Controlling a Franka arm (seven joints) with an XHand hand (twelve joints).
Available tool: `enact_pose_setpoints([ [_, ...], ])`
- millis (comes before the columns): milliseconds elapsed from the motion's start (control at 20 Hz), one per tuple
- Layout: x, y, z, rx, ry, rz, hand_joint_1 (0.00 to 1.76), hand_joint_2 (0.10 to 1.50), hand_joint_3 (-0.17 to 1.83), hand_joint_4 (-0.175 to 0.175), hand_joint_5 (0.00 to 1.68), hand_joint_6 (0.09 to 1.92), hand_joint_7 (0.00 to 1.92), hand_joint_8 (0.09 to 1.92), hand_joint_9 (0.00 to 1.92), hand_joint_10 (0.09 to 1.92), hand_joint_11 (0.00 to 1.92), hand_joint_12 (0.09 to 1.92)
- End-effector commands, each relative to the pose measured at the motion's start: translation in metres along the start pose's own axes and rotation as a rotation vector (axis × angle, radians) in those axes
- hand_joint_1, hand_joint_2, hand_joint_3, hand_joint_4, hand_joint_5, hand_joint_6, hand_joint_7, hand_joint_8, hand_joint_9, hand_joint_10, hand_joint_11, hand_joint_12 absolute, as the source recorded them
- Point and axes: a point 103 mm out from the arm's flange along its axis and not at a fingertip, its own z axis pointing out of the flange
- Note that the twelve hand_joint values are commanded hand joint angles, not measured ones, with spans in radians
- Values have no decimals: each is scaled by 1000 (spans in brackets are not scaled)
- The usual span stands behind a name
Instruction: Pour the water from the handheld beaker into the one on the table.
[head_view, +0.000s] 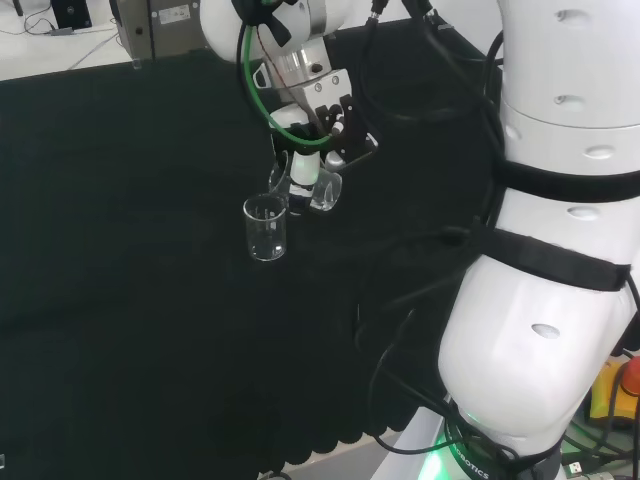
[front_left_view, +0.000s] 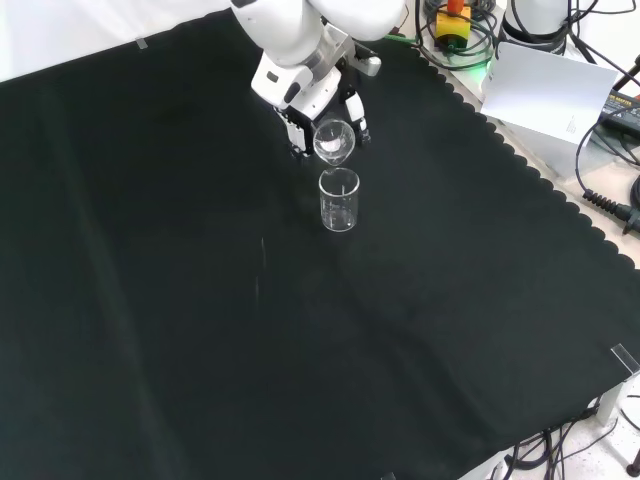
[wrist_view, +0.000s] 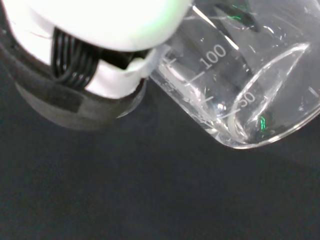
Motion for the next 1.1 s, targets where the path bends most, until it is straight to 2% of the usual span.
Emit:
enact_pose_setpoints([
  [50,-2,1,2,39,-29,13,1327,649,556,-175,1478,197,1582,87,1857,87,1514,549],
  [1100,14,6,-4,122,-162,18,1327,650,556,-175,1470,216,1577,87,1859,87,1510,547],
])
